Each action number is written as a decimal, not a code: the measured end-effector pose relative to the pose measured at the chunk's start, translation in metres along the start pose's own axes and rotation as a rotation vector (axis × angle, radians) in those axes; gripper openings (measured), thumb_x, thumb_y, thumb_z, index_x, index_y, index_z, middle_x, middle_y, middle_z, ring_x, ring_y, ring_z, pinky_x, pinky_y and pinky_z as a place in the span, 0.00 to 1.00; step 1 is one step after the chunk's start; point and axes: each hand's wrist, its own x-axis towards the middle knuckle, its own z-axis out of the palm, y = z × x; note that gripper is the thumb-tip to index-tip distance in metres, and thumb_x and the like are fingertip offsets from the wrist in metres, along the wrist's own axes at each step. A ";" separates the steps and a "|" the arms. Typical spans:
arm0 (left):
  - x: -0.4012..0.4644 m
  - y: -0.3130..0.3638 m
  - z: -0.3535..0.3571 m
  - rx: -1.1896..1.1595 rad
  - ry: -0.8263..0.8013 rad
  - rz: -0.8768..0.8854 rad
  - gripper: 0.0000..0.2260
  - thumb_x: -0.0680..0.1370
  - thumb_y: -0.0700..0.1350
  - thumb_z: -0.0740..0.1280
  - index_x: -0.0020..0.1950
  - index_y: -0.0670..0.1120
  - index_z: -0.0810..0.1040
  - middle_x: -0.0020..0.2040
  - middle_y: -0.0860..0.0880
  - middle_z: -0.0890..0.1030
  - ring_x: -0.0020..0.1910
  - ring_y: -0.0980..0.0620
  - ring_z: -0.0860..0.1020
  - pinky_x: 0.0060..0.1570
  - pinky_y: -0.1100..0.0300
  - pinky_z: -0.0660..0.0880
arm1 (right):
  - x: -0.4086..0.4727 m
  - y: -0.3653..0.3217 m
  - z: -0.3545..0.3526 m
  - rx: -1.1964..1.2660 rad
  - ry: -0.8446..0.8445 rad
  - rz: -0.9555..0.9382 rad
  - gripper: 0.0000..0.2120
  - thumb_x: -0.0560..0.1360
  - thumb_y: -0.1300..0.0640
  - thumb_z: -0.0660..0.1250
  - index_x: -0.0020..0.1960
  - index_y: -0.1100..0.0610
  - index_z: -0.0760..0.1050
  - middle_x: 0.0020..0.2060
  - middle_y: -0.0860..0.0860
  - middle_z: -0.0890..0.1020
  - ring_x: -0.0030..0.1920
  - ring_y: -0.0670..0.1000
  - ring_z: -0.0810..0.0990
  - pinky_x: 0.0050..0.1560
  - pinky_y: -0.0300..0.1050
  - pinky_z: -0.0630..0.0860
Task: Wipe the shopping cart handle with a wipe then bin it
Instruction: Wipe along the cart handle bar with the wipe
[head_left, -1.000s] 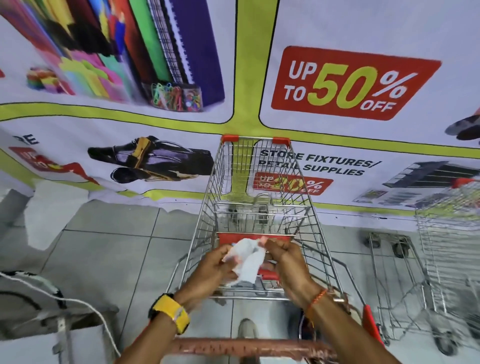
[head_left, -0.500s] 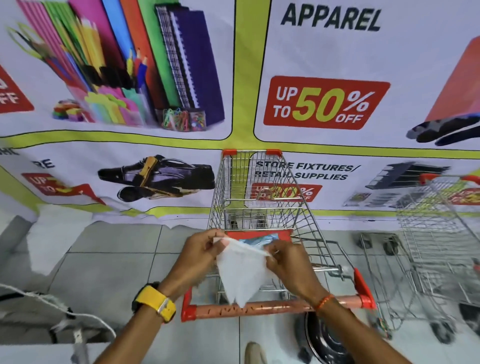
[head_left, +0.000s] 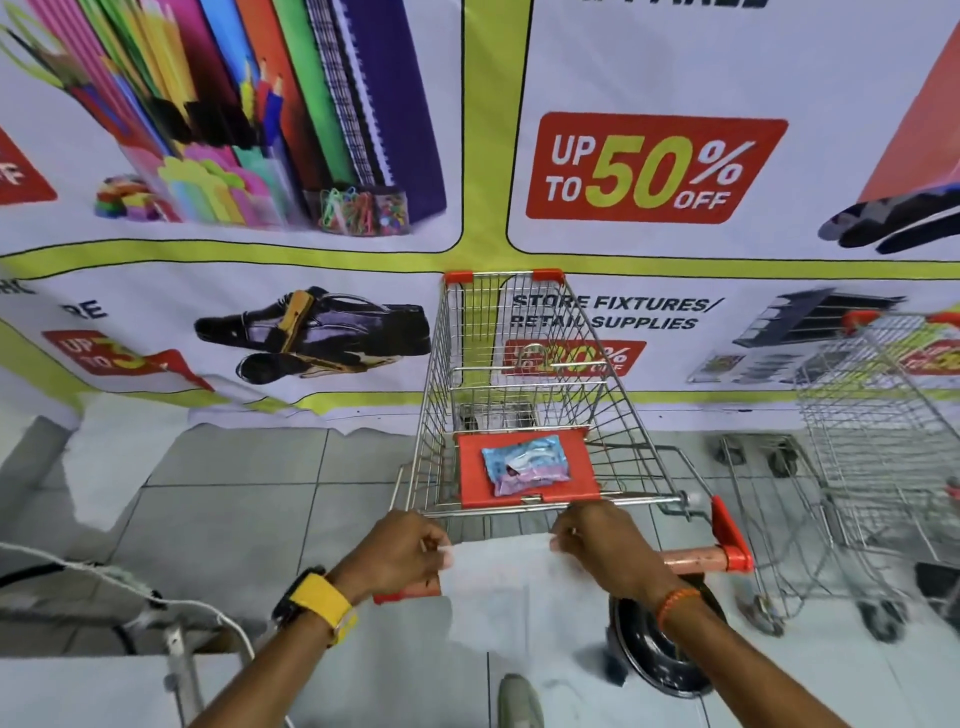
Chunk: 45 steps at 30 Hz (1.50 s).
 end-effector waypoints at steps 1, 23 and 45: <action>0.003 -0.002 0.005 0.029 0.020 0.006 0.08 0.72 0.50 0.72 0.45 0.48 0.86 0.39 0.55 0.86 0.40 0.59 0.81 0.40 0.67 0.69 | 0.002 0.001 0.006 -0.010 0.020 0.014 0.04 0.75 0.55 0.71 0.49 0.52 0.84 0.52 0.51 0.86 0.55 0.54 0.82 0.56 0.44 0.75; 0.001 -0.041 0.041 -0.101 0.449 0.071 0.18 0.81 0.40 0.53 0.65 0.44 0.78 0.65 0.49 0.77 0.69 0.51 0.69 0.69 0.75 0.56 | -0.010 -0.082 0.102 -0.274 0.249 -0.447 0.15 0.81 0.40 0.55 0.63 0.43 0.73 0.43 0.47 0.83 0.41 0.53 0.83 0.39 0.46 0.76; -0.002 -0.051 0.056 -0.048 0.394 0.069 0.19 0.83 0.51 0.50 0.69 0.51 0.74 0.69 0.47 0.76 0.73 0.48 0.67 0.72 0.54 0.64 | -0.054 0.103 0.050 -0.310 0.807 0.113 0.19 0.80 0.55 0.53 0.35 0.59 0.74 0.31 0.57 0.79 0.36 0.60 0.73 0.45 0.56 0.68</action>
